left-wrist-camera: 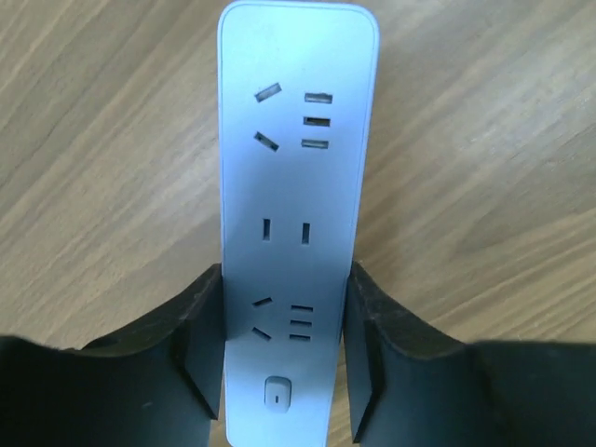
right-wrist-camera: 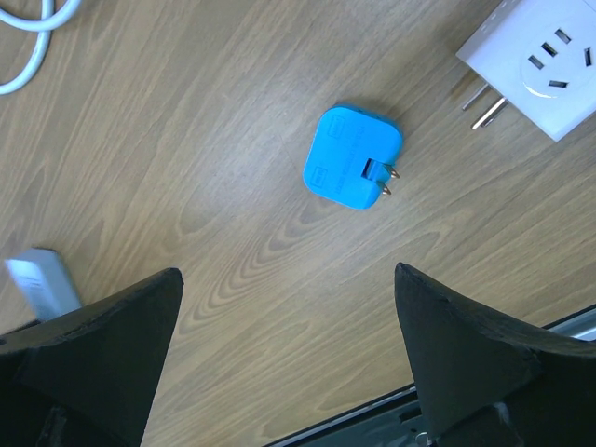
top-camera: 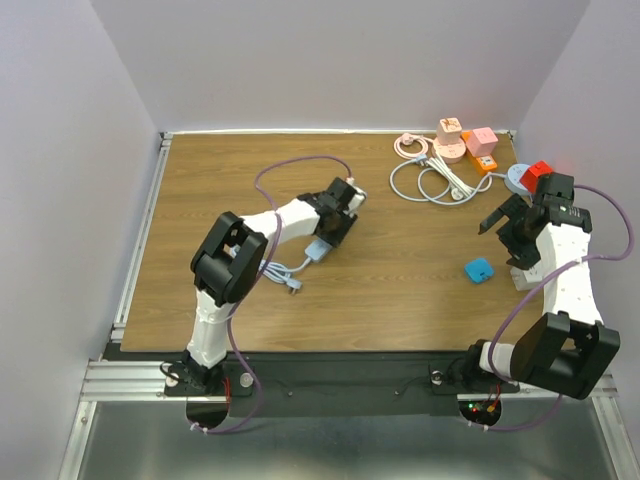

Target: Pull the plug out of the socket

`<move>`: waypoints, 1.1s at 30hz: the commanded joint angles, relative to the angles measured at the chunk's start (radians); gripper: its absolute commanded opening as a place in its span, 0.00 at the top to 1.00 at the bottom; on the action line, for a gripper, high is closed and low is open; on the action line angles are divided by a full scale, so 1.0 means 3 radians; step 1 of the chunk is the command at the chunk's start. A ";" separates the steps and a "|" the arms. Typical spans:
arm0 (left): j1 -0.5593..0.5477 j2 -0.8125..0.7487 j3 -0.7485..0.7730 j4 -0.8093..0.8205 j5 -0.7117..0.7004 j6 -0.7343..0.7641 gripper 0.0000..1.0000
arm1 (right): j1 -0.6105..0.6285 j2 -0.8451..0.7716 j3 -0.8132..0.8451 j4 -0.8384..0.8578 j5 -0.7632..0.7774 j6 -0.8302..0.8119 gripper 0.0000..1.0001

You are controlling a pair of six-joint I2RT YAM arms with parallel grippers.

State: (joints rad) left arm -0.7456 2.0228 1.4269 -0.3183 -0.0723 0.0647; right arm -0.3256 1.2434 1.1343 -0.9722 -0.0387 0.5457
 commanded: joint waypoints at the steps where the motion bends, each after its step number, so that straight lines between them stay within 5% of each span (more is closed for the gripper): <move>1: 0.0699 0.0185 0.0472 -0.0247 -0.0561 -0.0332 1.00 | 0.0027 0.0058 0.0146 0.0065 -0.0111 -0.0040 0.00; 12: 0.2157 0.0917 0.1955 -0.0723 -0.0966 -0.0910 1.00 | 0.0078 0.0186 0.0172 0.0229 -0.0351 -0.0086 0.00; 16: 0.2713 0.0964 0.1984 -0.0643 -0.0804 -0.0977 1.00 | 0.0083 0.0207 0.0121 0.0336 -0.0448 -0.0075 0.00; 28: 0.3083 0.0999 0.1901 -0.0555 -0.0956 -0.0681 1.00 | 0.0216 0.0391 0.0084 0.0459 -0.0525 -0.0116 0.00; 33: 0.3119 0.0866 0.1916 -0.0601 -0.0833 -0.0844 0.44 | 0.0242 0.0396 0.0151 0.0464 -0.0474 -0.0142 0.00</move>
State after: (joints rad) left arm 0.1783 2.3425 1.9759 -0.4923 -0.3195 -0.1612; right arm -0.2615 1.3678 1.1378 -0.8715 -0.1829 0.5236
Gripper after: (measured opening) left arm 0.569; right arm 0.998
